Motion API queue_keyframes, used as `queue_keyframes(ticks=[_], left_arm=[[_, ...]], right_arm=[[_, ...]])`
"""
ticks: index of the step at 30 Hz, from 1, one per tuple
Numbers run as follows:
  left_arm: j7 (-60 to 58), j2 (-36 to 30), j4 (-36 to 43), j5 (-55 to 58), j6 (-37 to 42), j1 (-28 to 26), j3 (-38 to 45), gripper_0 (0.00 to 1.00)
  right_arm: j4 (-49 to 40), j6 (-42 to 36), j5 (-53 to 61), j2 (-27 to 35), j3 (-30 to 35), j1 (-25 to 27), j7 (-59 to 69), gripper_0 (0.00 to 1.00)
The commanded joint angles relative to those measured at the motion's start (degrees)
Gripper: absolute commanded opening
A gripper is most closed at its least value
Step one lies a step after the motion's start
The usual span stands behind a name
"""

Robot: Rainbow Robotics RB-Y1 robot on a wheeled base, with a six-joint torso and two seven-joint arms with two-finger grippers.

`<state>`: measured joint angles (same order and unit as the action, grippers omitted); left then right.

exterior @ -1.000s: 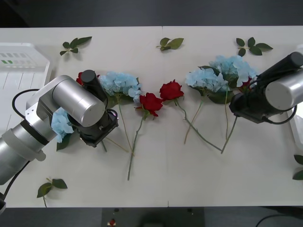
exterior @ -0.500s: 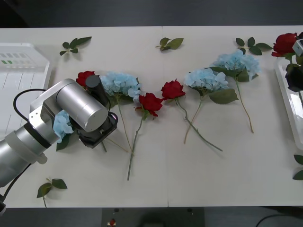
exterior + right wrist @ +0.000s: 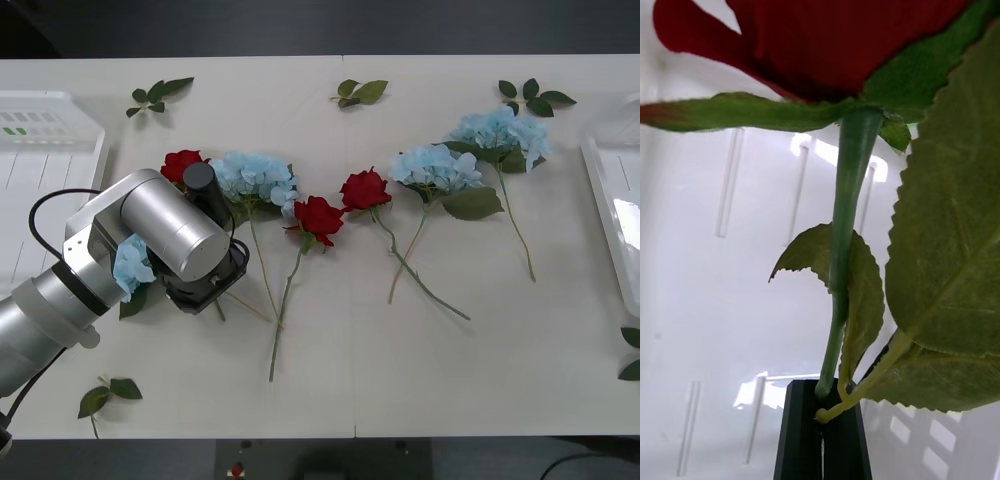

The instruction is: Put the red flowers into the right box and the blue flowers into the left box

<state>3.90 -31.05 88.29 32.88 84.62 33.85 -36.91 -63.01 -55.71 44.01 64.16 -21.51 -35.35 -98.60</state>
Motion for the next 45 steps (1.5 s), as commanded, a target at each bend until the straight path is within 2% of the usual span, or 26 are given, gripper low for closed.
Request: queue_keyframes(ticks=[1, 3, 5, 12, 22, 23, 26, 27, 28, 29, 32, 36, 40, 45], left_arm=[[-1.5, 0.5, -0.1, -1.0, -0.7, -1.1, -1.0, 0.74], [-1.5, 0.5, -0.1, -1.6, -1.2, -1.0, -1.7, 0.48], [-1.5, 0.5, -0.1, -2.0, -1.3, -1.0, -1.9, 0.28], [-1.3, 0.5, -0.1, -2.0, -1.3, -1.0, -2.0, 0.01], [-0.7, 0.3, 2.0, -2.2, -0.5, -0.9, -1.5, 0.00], [-0.5, 0.2, 2.7, -2.2, 0.2, -0.9, -1.1, 0.00], [1.4, -0.1, 6.4, -2.3, 4.1, -0.9, 1.2, 0.00], [2.2, -0.1, 7.2, -2.2, 5.3, -1.0, 2.0, 0.00], [2.9, -0.2, 7.9, -2.1, 6.1, -1.0, 2.7, 0.00], [4.2, -0.2, 9.0, -1.9, 7.9, -1.0, 4.2, 0.00], [7.0, -0.2, 11.4, -1.2, 11.4, -1.0, 7.2, 0.00], [11.6, -0.1, 14.6, -0.9, 15.1, -1.2, 11.3, 0.00], [16.5, -0.1, 18.1, -0.8, 17.2, -1.9, 15.4, 0.00], [24.2, -0.1, 22.5, -0.6, 18.0, -3.4, 20.3, 0.00]], right_arm=[[4.5, 2.8, -1.8, -0.7, 0.0, -1.5, -1.8, 0.00], [7.2, 5.4, -2.9, -1.5, 0.0, -1.5, -1.8, 0.00], [9.7, 8.1, -4.8, -2.5, 0.0, -1.6, -1.8, 0.00], [16.5, 16.2, -11.8, -5.9, 0.0, -1.6, -1.1, 0.00], [22.0, 22.4, -14.4, -7.3, 0.0, -1.6, -0.9, 0.00], [22.0, 22.4, -14.4, -7.3, 0.0, -1.6, -1.0, 0.06], [22.0, 22.3, -14.7, -7.3, 0.0, -1.6, -1.1, 0.44], [22.0, 22.3, -14.7, -7.3, 0.0, -1.6, -1.1, 0.54], [22.0, 22.4, -14.7, -7.3, 0.0, -1.6, -1.2, 0.61], [22.1, 22.3, -14.6, -7.3, 0.0, -1.6, -1.2, 0.75], [22.3, 22.3, -14.3, -7.3, 0.0, -1.6, -1.3, 0.86], [22.1, 21.3, -11.7, -7.3, 0.0, -1.6, -1.6, 0.93], [19.8, 17.4, -6.0, -7.3, 0.0, -1.6, -1.5, 0.94], [12.4, 6.8, 1.5, -6.9, 0.0, -1.6, 2.5, 0.94]])
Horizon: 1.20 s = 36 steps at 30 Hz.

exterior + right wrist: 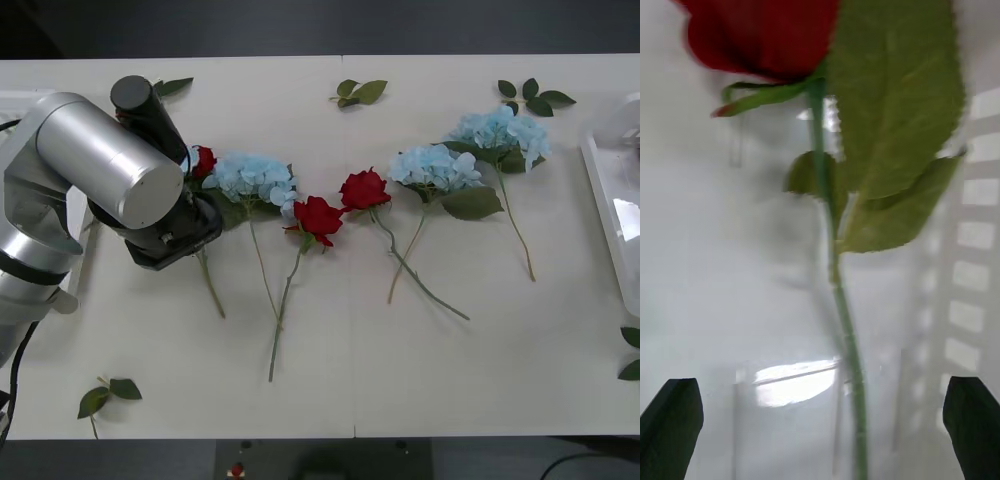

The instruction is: Put the red flowers into the right box and the blue flowers into the left box

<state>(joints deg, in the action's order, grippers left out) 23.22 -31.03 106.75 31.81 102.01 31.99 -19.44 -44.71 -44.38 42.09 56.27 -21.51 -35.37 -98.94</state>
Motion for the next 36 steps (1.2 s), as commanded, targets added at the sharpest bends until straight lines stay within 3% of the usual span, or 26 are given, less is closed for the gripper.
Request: queue_keyframes(ticks=[1, 12, 22, 30, 36], left_arm=[[6.7, -0.1, 5.1, 0.4, 0.8, -1.8, 3.7, 0.00], [25.5, -1.4, 12.0, -2.2, 1.4, -3.9, 12.0, 0.00], [41.7, -9.6, 12.6, -1.5, -4.7, -6.5, 17.4, 0.00], [52.7, -18.9, 3.8, 4.0, -15.4, -7.2, 19.5, 0.00], [58.8, -19.9, -4.1, 4.9, -17.5, -7.2, 23.8, 0.00]], right_arm=[[-8.0, -6.8, 4.8, 1.2, 0.0, -1.6, 4.6, 0.93], [-23.8, -19.1, 9.8, 1.3, 0.0, -1.5, 21.2, 0.94], [-29.4, -16.6, 15.0, -1.9, -1.3, -1.6, 31.2, 0.94], [-28.2, -11.0, 12.5, -8.4, -2.1, -1.8, 33.9, 0.94], [-24.3, -9.2, 11.0, -11.5, -2.1, -3.7, 33.3, 0.94]])
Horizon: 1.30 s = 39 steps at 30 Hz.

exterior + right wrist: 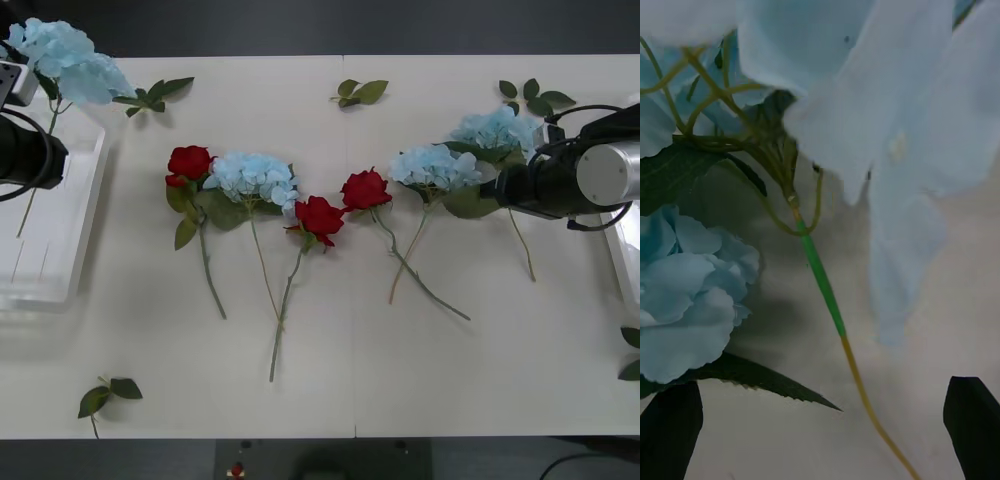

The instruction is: Put the red flowers into the right box and the blue flowers into the left box

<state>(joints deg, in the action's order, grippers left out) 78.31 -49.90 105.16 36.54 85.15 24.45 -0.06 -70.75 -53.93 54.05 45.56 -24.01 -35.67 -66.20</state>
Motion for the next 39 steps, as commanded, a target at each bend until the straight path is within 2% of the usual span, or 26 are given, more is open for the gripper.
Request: queue_keyframes(ticks=[1, 5, 12, 24, 33, 34, 36, 37, 38, 39], left_arm=[[4.5, -1.0, -3.6, 0.2, -0.5, 0.2, 5.7, 0.00], [7.7, -1.7, -8.0, 0.1, 0.1, -0.5, 10.3, 0.00], [9.8, -2.0, -14.9, -0.6, -0.6, -0.5, 13.9, 0.00], [11.3, -2.0, -26.1, -2.4, -11.3, -0.5, 10.7, 0.00], [11.0, -1.9, -29.8, -5.6, -16.9, -0.5, 5.8, 0.00], [10.9, -1.9, -30.1, -5.7, -17.1, -0.5, 5.5, 0.00], [10.7, -1.9, -31.2, -6.0, -18.4, -0.5, 4.5, 0.00], [10.6, -1.9, -31.8, -6.2, -19.3, -0.5, 3.9, 0.00], [10.5, -1.9, -31.9, -6.4, -19.6, -0.4, 3.8, 0.00], [10.5, -1.9, -32.3, -6.5, -19.9, -0.5, 3.6, 0.00]], right_arm=[[2.5, 0.3, -1.2, -1.4, 0.4, -3.8, 0.4, 0.94], [4.5, 1.1, -2.2, -2.7, 0.4, -4.6, 0.0, 0.94], [5.7, 2.5, -3.8, -3.5, 0.4, -4.8, -0.3, 0.94], [9.1, 6.2, -5.4, -4.3, -1.7, -5.6, -0.8, 0.94], [13.2, 8.0, -7.6, -6.5, -3.0, -7.7, -1.0, 0.93], [13.3, 8.0, -7.8, -6.5, -3.0, -7.7, -0.9, 0.89], [13.4, 8.0, -8.1, -6.6, -3.1, -7.7, -1.0, 0.71], [13.3, 8.0, -8.2, -6.6, -3.1, -7.7, -1.0, 0.57], [13.4, 8.0, -8.3, -6.6, -3.1, -7.7, -1.0, 0.49], [13.4, 8.0, -8.2, -6.6, -3.1, -7.7, -1.0, 0.25]])
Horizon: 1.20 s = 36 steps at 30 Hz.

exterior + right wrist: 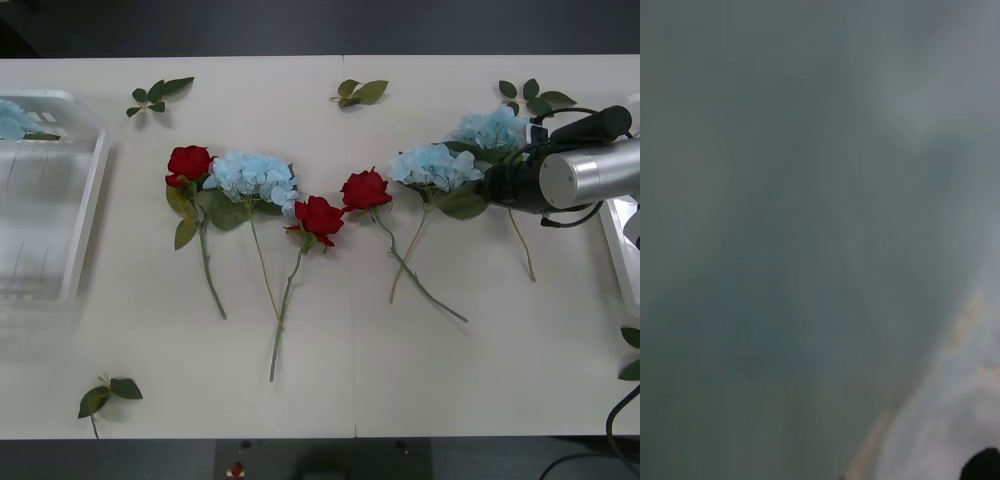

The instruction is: Put the red flowers into the right box and the blue flowers into the left box

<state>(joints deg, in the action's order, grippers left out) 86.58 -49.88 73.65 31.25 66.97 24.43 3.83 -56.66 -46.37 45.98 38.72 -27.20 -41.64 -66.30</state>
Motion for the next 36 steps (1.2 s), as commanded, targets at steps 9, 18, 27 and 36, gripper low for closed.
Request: queue_keyframes(ticks=[9, 18, 27, 36], left_arm=[[2.6, -1.9, -0.3, -0.8, -1.8, -0.4, -0.4, 0.49], [3.4, -1.9, 5.2, 2.2, 4.3, -0.5, 0.3, 1.00], [3.7, -1.9, 14.4, 9.5, 12.2, -0.5, 0.9, 1.00], [2.2, -1.9, 24.1, 17.6, 18.6, -0.5, 0.1, 1.00]], right_arm=[[-0.7, 0.3, 0.1, 0.2, 0.1, -1.7, -1.0, 0.00], [-0.7, 0.3, 2.5, 2.4, 0.9, -1.7, -2.0, 0.00], [-0.7, -2.9, 15.3, 7.9, 5.4, -1.7, -11.7, 0.00], [-1.0, -5.7, 44.2, 15.6, 7.4, 0.0, -32.1, 0.00]])
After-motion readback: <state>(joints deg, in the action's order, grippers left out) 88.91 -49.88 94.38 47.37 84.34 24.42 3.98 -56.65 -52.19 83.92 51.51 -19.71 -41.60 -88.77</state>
